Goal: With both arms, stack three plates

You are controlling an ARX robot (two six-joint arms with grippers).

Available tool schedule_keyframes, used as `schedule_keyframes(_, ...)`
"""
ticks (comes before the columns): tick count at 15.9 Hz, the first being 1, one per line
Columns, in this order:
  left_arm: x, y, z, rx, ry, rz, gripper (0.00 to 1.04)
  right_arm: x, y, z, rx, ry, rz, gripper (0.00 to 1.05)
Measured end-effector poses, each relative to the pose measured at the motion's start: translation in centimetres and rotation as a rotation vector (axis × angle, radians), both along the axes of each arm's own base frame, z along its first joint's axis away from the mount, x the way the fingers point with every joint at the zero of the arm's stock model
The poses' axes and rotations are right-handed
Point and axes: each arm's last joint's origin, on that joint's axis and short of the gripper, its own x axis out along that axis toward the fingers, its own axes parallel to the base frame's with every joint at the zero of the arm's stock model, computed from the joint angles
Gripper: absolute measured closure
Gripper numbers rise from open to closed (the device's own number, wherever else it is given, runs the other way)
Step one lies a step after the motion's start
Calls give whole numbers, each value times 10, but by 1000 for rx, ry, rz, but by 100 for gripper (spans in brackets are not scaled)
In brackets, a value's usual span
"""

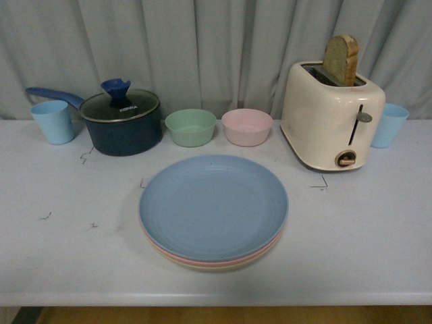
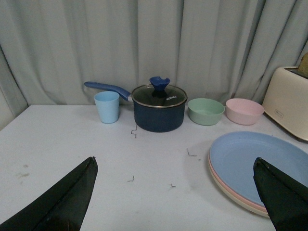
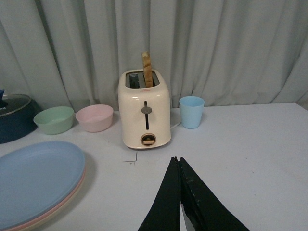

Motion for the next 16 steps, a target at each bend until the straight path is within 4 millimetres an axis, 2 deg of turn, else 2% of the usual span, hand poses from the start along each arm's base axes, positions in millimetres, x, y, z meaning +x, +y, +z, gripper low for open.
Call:
schedule_keyframes(10,0,0,0,0,0,0,7,-15,0,0,0,-2,0,103)
schedule_keyframes(12,0,0,0,0,0,0,7,-24,0,-7,0,50,2,103)
schedule_keyframes(13,0,0,0,0,1,0,7,-27,0,-1,0,-14,2,103)
schedule_keyframes(15,0,0,0,0,0,0,7,-27,0,-3,0,5,2,103)
schedule_keyframes(16,0,0,0,0,0,0,7,-27,0,-3,-1,8,2,91)
